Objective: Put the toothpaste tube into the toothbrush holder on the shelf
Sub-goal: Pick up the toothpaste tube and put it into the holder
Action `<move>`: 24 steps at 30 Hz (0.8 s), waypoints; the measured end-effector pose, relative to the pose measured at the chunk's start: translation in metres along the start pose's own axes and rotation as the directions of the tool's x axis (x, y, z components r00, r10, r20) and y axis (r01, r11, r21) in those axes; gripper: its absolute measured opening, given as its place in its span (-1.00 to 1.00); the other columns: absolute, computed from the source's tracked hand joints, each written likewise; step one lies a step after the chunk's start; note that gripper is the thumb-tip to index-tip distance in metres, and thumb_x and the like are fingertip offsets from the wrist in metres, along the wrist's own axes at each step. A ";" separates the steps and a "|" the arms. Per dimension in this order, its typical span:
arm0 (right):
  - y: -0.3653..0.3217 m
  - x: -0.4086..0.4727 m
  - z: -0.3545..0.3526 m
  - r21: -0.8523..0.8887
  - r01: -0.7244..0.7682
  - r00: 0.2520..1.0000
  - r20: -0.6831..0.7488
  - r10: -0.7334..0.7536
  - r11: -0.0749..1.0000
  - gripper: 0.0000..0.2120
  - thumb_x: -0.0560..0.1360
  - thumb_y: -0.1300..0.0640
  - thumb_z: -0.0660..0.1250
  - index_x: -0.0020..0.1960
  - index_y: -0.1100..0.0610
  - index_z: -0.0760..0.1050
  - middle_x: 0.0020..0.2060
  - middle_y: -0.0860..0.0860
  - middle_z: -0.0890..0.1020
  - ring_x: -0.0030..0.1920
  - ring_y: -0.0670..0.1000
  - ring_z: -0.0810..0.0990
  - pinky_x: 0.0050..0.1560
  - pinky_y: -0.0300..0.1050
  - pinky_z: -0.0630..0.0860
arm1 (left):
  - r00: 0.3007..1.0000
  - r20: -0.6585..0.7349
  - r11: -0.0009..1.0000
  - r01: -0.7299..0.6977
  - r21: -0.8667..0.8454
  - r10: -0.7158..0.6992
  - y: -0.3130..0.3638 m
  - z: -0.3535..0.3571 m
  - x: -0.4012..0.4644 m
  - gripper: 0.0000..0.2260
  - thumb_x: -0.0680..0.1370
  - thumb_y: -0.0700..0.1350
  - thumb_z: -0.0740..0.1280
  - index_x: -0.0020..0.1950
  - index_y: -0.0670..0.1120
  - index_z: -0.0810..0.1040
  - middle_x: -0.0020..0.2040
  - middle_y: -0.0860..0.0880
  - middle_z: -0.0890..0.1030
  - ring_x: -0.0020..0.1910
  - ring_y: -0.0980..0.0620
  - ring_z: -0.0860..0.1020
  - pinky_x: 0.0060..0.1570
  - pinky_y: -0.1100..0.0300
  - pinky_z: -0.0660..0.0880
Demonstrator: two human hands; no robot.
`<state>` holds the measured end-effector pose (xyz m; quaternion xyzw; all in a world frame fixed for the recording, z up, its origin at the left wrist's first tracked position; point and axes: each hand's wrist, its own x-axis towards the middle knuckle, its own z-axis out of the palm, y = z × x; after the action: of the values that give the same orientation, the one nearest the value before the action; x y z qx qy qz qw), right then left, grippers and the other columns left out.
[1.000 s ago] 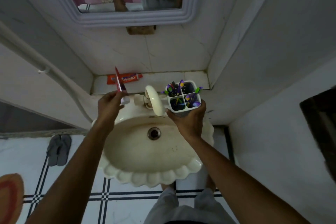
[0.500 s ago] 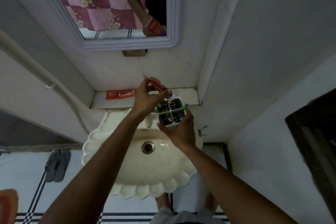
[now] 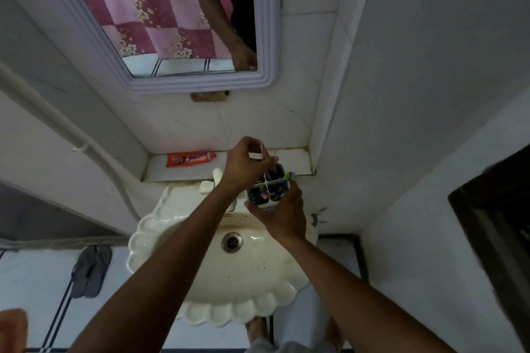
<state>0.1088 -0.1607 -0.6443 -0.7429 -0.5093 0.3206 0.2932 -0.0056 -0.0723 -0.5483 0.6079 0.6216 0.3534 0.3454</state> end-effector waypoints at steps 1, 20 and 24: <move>0.000 -0.001 -0.001 0.000 0.006 1.000 -0.024 -0.006 1.000 0.30 0.21 -0.55 0.58 0.69 0.01 0.07 0.48 0.04 0.44 0.45 0.11 0.52 0.16 0.08 0.68 | 1.000 -0.015 1.000 0.019 -0.019 -0.019 -0.001 -0.003 0.001 -0.58 0.50 0.04 0.60 0.25 -0.08 0.58 0.08 0.06 0.69 0.04 0.13 0.70 -0.06 0.20 0.68; 0.002 -0.007 0.010 0.067 0.001 0.982 -0.190 0.012 0.998 0.13 0.11 -0.57 0.65 0.49 -0.10 0.32 0.15 -0.19 0.49 0.21 0.01 0.60 0.07 0.02 0.65 | 0.995 -0.089 0.903 0.086 0.422 -0.053 -0.167 -0.090 0.060 -0.75 0.61 -0.16 0.45 0.26 -0.22 0.68 0.13 -0.23 0.75 0.08 -0.24 0.71 0.06 0.03 0.59; 0.004 -0.007 0.013 0.069 0.006 0.979 -0.204 0.008 0.998 0.15 0.08 -0.59 0.64 0.48 -0.11 0.32 0.17 -0.17 0.55 0.18 -0.02 0.62 0.02 0.00 0.67 | 0.999 0.019 0.771 -0.046 0.635 0.044 -0.211 -0.089 0.080 -0.56 0.54 -0.13 0.52 0.41 -0.19 0.60 0.23 -0.29 0.68 0.13 -0.35 0.67 0.10 -0.19 0.64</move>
<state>0.0995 -0.1667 -0.6539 -0.7617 -0.4646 0.2601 0.3692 -0.1914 0.0039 -0.6839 0.7039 0.6892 0.1300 0.1121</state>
